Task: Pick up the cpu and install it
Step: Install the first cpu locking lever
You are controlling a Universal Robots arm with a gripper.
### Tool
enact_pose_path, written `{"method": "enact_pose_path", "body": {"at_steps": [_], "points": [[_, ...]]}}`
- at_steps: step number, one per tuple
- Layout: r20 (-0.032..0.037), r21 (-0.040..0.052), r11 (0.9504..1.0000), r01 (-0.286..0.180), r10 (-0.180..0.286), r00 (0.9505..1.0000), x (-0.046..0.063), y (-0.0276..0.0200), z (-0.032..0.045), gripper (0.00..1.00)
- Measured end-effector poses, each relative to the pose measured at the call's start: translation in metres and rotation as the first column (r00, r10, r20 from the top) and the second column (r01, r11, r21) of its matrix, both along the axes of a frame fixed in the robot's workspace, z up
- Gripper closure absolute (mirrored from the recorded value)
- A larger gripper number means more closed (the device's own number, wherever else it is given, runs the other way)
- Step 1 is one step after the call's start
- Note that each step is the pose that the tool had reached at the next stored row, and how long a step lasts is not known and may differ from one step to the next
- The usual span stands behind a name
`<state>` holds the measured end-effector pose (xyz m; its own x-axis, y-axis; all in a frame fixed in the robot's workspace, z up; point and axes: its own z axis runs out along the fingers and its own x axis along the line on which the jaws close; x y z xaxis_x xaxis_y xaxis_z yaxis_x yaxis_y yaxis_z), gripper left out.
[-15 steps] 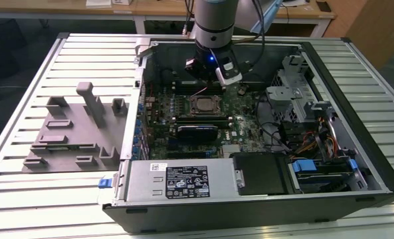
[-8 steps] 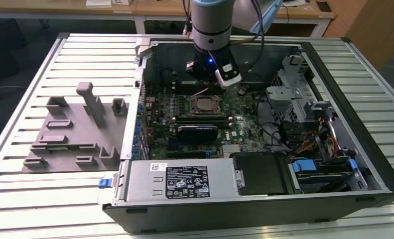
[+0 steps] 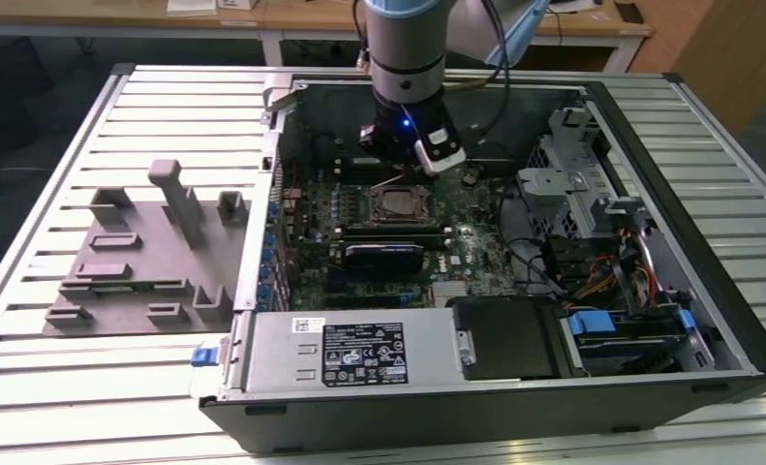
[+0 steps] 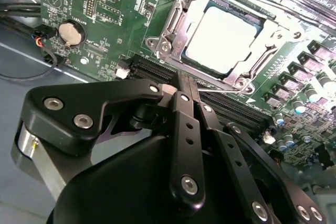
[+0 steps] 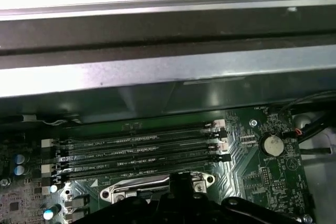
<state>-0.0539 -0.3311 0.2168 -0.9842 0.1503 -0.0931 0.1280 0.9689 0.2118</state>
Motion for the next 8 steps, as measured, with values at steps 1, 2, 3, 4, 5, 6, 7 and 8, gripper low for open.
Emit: {"method": "enact_pose_path", "body": {"at_steps": [1,2,3,4,5,6,7,8], "points": [[-0.0001,-0.0007,1.0,0.0,0.0,1.0,-0.0001,0.0006,-0.0004,0.89],[0.0,-0.0012,1.0,0.0,0.0,1.0,-0.0001,0.0013,-0.0008,0.89],[0.0,-0.0012,1.0,0.0,0.0,1.0,-0.0002,0.0022,-0.0011,0.89],[-0.0001,-0.0014,1.0,0.0,0.0,1.0,-0.0002,0.0033,-0.0012,0.89],[0.0,-0.0017,1.0,0.0,0.0,1.0,-0.0002,0.0046,-0.0013,0.89],[-0.0001,-0.0019,1.0,0.0,0.0,1.0,-0.0002,0.0061,-0.0014,0.89],[0.0,-0.0021,1.0,0.0,0.0,1.0,-0.0002,0.0077,-0.0015,0.89],[0.0,-0.0023,1.0,0.0,0.0,1.0,-0.0002,0.0089,-0.0016,0.89]]}}
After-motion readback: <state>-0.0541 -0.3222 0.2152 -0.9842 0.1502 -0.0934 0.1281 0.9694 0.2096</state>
